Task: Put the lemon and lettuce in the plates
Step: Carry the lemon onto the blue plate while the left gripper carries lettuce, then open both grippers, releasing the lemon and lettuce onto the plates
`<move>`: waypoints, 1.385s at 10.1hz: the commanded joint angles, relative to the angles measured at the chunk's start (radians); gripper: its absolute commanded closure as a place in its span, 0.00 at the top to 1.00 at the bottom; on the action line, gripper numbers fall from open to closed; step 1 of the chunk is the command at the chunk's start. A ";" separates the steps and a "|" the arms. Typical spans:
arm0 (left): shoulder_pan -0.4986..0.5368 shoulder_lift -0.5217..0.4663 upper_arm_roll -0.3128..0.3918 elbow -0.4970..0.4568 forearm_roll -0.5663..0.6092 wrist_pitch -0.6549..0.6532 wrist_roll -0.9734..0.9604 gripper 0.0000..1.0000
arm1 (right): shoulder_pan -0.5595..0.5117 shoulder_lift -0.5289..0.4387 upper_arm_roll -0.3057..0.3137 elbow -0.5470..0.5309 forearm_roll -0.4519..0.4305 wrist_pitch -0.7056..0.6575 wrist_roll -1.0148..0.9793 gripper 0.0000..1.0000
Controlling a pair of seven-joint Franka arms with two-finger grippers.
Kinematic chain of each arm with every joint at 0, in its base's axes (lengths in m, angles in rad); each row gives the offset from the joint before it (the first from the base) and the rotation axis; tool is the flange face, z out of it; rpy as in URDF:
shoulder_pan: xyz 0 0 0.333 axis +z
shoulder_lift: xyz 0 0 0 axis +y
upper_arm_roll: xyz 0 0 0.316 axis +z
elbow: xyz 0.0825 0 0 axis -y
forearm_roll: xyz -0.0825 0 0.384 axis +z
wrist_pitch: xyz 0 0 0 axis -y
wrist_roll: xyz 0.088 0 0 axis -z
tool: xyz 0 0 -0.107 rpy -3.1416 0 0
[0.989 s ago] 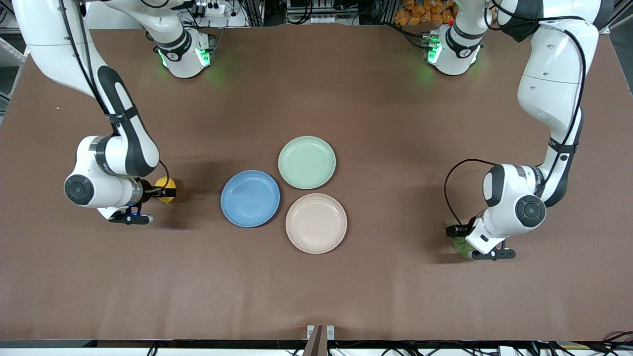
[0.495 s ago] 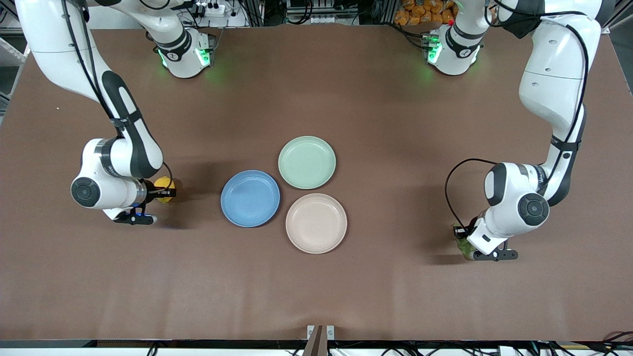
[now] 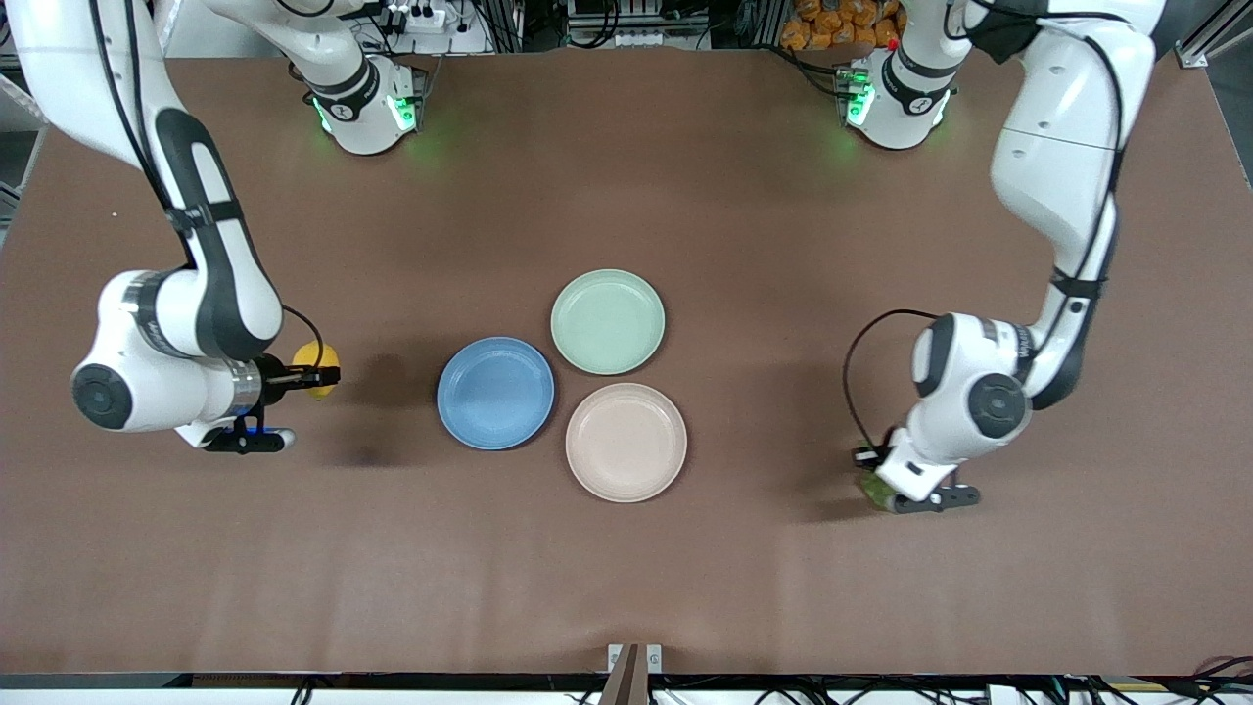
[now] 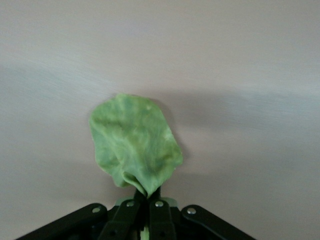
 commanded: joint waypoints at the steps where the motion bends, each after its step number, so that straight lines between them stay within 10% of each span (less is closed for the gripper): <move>1: -0.124 -0.059 0.008 -0.005 0.015 -0.033 -0.215 0.00 | 0.042 0.006 0.077 0.034 0.037 0.021 0.093 0.00; 5: -0.317 -0.047 0.007 0.097 0.009 0.000 -0.544 0.00 | 0.189 0.040 0.103 0.034 0.037 0.227 0.249 0.00; 10: -0.436 0.077 0.002 0.104 -0.054 0.442 -0.756 0.00 | 0.282 0.146 0.099 0.029 0.028 0.344 0.330 0.00; 11: -0.434 0.085 0.003 0.104 -0.054 0.455 -0.750 0.84 | 0.282 0.154 0.100 0.029 0.033 0.341 0.330 0.00; 12: -0.434 0.080 0.006 0.104 -0.046 0.455 -0.747 1.00 | 0.282 0.154 0.100 0.029 0.033 0.341 0.330 0.15; 14: -0.430 0.036 0.013 0.105 -0.040 0.447 -0.744 1.00 | 0.286 0.161 0.100 0.028 0.031 0.347 0.366 1.00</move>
